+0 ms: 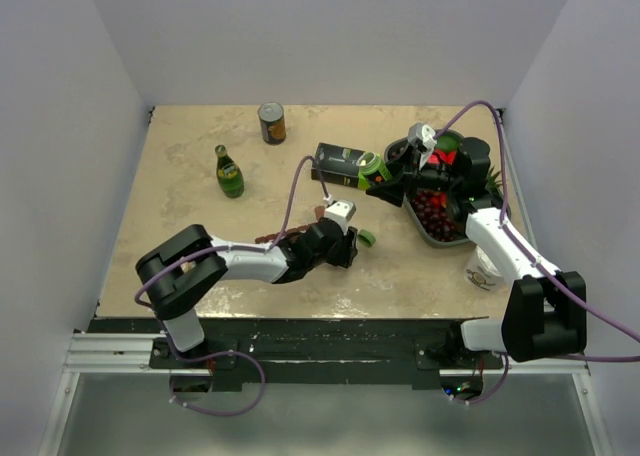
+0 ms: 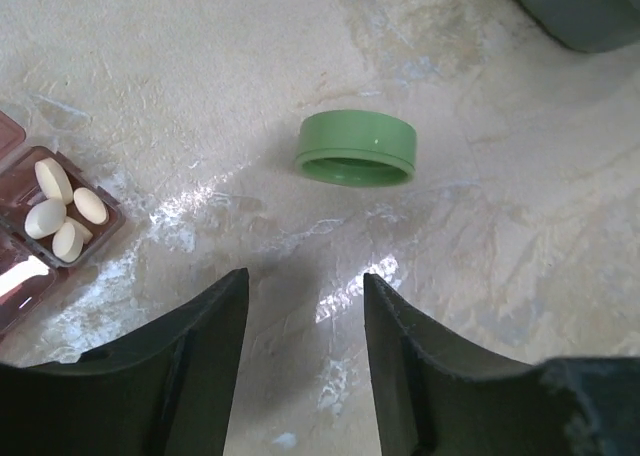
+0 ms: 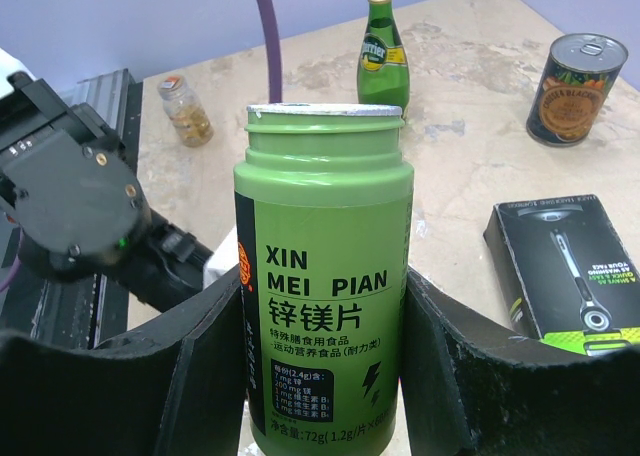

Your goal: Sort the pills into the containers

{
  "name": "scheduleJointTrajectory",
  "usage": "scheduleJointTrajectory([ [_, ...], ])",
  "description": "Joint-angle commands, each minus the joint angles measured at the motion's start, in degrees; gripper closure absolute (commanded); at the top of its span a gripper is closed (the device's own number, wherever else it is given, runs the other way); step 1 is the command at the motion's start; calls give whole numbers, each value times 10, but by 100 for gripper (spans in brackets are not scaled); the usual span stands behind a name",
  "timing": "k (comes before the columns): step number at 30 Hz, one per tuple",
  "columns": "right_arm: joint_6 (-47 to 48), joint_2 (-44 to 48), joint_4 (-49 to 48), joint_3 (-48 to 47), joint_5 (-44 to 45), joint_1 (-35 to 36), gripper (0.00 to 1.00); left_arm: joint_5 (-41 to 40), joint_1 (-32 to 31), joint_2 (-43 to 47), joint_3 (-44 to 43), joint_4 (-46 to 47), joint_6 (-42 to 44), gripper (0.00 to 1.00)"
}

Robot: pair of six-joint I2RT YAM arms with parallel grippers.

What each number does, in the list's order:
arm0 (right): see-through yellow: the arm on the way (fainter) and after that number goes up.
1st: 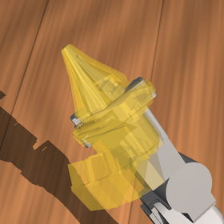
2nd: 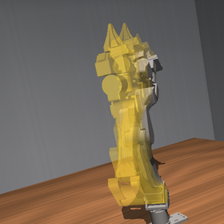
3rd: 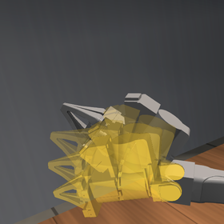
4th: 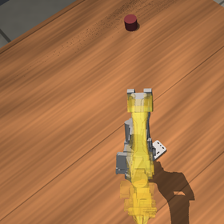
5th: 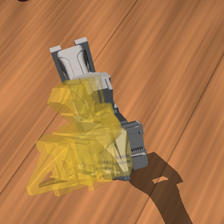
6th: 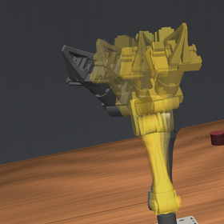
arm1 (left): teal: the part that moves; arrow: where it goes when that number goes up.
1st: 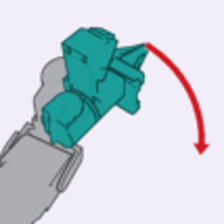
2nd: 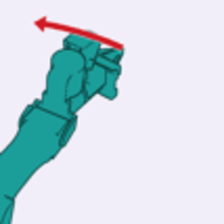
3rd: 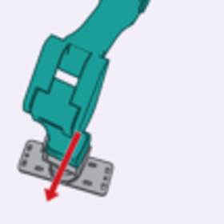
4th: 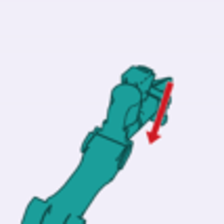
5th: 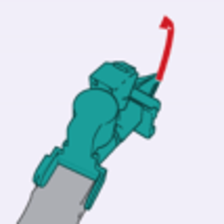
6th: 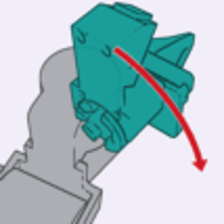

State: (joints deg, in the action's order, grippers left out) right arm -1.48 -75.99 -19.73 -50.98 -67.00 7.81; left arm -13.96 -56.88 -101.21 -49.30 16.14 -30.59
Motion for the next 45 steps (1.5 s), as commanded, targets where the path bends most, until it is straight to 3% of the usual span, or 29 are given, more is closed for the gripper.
scheduleJointTrajectory([
  [1, -6, 20, -32, -12, -1, -3, 98, 86, 20, 51, 47, 132, 12, 42],
  [4, -7, 21, -32, -12, -1, -4, 98, 115, 40, 50, 51, 155, -66, 29],
  [6, -7, 20, -32, -12, -1, -3, 98, 105, 41, 43, 37, 145, -130, 11],
  [9, -8, 20, -33, -12, -1, -3, 98, 104, 40, 25, 18, 120, -210, 8],
  [15, -8, 20, -33, -12, -1, -4, 98, 68, 24, 8, -17, 91, -342, 9],
  [19, -9, 20, -32, -13, -2, -5, 98, 19, 11, -11, -85, -63, -428, 10],
  [24, -9, 22, -34, -13, -3, -7, 98, -4, 5, -42, -144, -160, -504, 19],
  [33, -12, 23, -36, -13, -4, -8, 98, -13, 5, -94, -217, -257, -521, 25],
  [45, -13, 23, -38, -12, -6, -10, 98, -15, 12, -136, -254, -267, -524, 28],
])
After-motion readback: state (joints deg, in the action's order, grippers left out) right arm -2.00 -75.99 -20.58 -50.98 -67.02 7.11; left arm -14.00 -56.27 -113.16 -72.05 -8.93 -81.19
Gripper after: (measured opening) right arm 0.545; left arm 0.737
